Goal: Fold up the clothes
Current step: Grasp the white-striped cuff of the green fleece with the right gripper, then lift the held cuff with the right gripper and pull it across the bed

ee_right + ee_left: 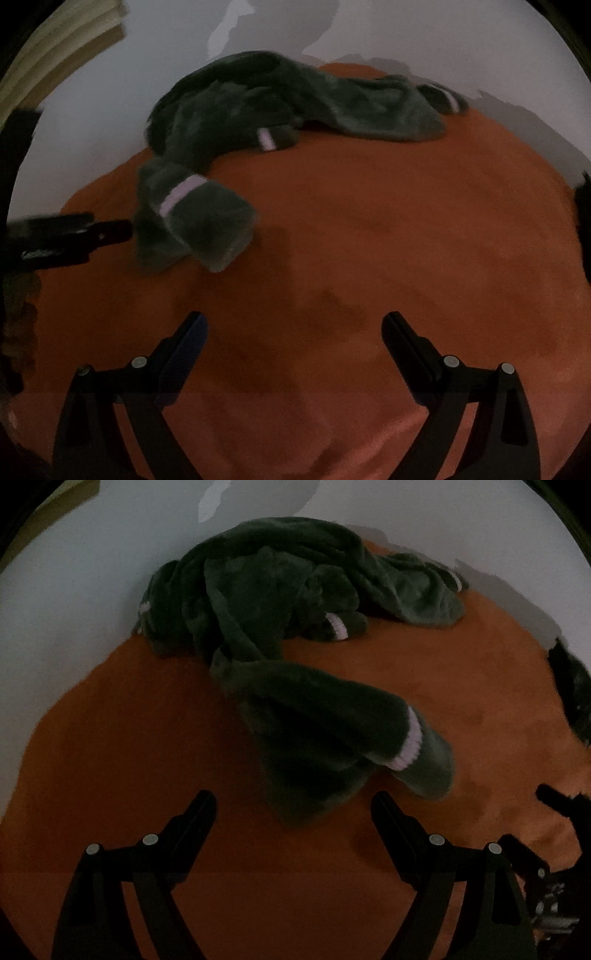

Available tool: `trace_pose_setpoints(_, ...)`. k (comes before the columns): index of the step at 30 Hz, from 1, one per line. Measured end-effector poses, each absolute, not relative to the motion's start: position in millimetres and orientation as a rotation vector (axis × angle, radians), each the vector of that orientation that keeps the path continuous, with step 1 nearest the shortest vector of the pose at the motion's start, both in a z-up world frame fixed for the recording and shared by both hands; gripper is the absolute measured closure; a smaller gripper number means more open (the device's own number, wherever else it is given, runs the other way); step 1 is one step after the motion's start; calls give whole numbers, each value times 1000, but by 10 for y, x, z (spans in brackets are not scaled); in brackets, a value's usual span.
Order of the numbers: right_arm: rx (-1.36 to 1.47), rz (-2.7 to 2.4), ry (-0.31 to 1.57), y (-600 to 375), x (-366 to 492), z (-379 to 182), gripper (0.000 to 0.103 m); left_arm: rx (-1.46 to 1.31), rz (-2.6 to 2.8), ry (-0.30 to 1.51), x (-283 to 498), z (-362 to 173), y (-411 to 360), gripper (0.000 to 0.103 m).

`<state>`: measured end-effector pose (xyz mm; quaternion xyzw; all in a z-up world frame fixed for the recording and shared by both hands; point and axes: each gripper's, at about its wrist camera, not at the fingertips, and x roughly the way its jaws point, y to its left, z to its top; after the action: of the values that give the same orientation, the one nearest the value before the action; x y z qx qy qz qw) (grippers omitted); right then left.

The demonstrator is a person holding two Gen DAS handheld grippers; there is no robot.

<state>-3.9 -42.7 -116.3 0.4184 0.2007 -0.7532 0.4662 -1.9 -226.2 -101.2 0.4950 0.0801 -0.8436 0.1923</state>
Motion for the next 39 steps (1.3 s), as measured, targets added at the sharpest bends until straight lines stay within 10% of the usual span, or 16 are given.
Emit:
trace_pose_setpoints(9,860,-1763,688,-997,269,-1326,13,1392,-2349,109,-28,-974,-2305,16)
trace_pose_setpoints(19,875,-1776,763,-1448,52,-1508,85,1397,-2284,134,-64,-1094,-2592,17)
trace_pose_setpoints(39,877,-1839,734,-682,51,-1472,94,1387,-2414,11,-218,-1066,-2323,22)
